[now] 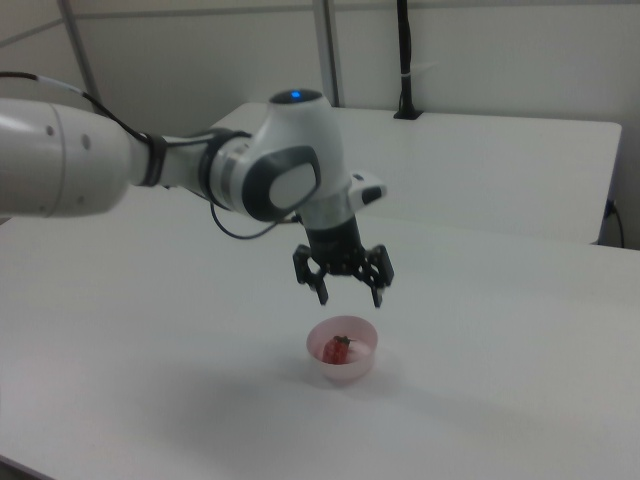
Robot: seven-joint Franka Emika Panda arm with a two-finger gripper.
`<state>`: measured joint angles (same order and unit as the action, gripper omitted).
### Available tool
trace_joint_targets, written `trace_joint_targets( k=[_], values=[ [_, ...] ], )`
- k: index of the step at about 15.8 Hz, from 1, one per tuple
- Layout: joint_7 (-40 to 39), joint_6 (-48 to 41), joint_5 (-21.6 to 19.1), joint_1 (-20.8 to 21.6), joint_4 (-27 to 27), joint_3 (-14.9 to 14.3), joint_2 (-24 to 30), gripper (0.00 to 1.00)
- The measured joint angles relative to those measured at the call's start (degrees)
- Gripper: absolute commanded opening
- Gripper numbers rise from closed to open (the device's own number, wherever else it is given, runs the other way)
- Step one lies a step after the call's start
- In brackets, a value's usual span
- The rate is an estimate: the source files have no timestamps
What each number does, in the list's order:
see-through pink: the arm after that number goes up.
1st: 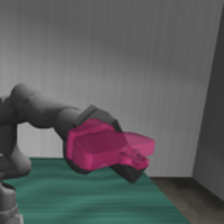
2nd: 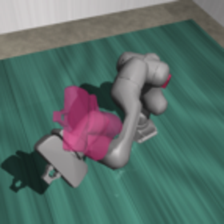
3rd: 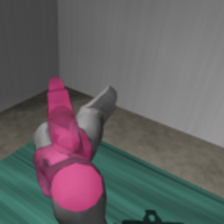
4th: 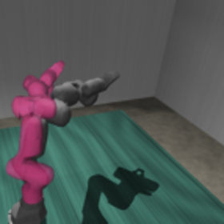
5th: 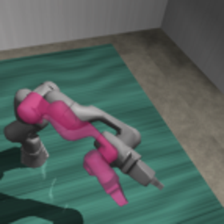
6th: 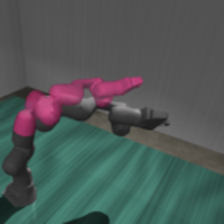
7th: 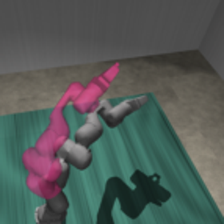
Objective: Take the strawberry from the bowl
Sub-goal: 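Lower the open gripper into the pink bowl around the strawberry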
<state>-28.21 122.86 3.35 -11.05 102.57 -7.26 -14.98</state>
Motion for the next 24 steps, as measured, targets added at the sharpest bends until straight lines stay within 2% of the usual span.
trace_joint_targets(
  k=[2, 4, 11, 14, 19, 22, 24],
  values=[
    [2.27, 0.35, 0.0, -0.02, 0.05, -0.52, -1.74, 0.72],
    [5.63, 0.35, 0.0, -0.04, 0.15, -0.66, -2.43, 0.7],
    [9.8, 0.36, 0.02, 0.07, 5.68, -0.7, -3.57, 0.71],
    [11.41, 3.43, 0.01, 0.1, 5.83, -0.63, -4.57, 0.72],
    [12.03, 4.38, 0.01, 0.1, 5.66, -0.63, -4.68, 0.82],
    [12.45, 4.59, -0.4, 0.03, 5.54, -0.66, -4.68, 0.83],
    [12.8, 5.11, -2.08, 0.03, 5.55, -0.66, -4.68, 0.82]
  ],
)
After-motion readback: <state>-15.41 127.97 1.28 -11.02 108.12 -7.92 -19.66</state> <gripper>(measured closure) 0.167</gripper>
